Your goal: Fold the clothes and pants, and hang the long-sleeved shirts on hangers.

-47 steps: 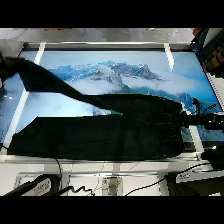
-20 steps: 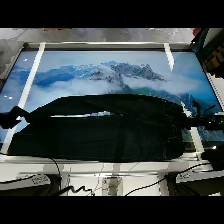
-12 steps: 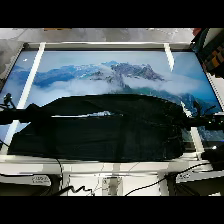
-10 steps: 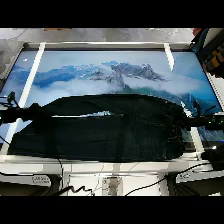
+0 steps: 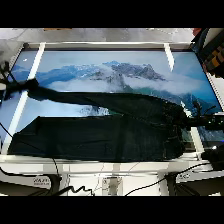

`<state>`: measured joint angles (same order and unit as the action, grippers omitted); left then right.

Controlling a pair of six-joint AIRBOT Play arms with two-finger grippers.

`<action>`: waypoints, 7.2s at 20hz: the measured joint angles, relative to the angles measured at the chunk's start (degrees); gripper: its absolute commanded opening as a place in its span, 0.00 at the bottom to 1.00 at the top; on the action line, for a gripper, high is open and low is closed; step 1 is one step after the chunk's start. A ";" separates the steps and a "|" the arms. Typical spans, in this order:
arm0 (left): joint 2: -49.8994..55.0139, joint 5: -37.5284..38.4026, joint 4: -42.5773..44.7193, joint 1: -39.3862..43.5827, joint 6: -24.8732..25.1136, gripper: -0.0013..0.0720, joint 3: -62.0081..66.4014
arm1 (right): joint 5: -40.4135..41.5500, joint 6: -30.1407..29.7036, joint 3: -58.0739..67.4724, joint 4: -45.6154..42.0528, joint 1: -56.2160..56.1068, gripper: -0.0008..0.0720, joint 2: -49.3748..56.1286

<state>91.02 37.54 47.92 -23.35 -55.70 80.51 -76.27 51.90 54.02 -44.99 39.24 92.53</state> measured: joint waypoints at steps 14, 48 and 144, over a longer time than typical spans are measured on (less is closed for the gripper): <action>-3.39 30.51 17.81 1.44 10.75 0.99 -6.21 | 4.02 -0.46 0.00 -0.37 0.00 0.04 0.00; 6.45 6.78 4.66 3.52 -2.91 0.04 10.97 | 5.53 -0.52 0.00 -0.46 0.00 0.04 0.00; -10.54 28.30 39.45 -5.22 -19.04 0.48 -4.33 | 5.46 14.29 17.31 -12.24 4.11 0.52 -15.45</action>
<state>80.49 65.84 87.37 -28.58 -74.74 76.18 -70.81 66.19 71.33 -57.23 43.35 77.08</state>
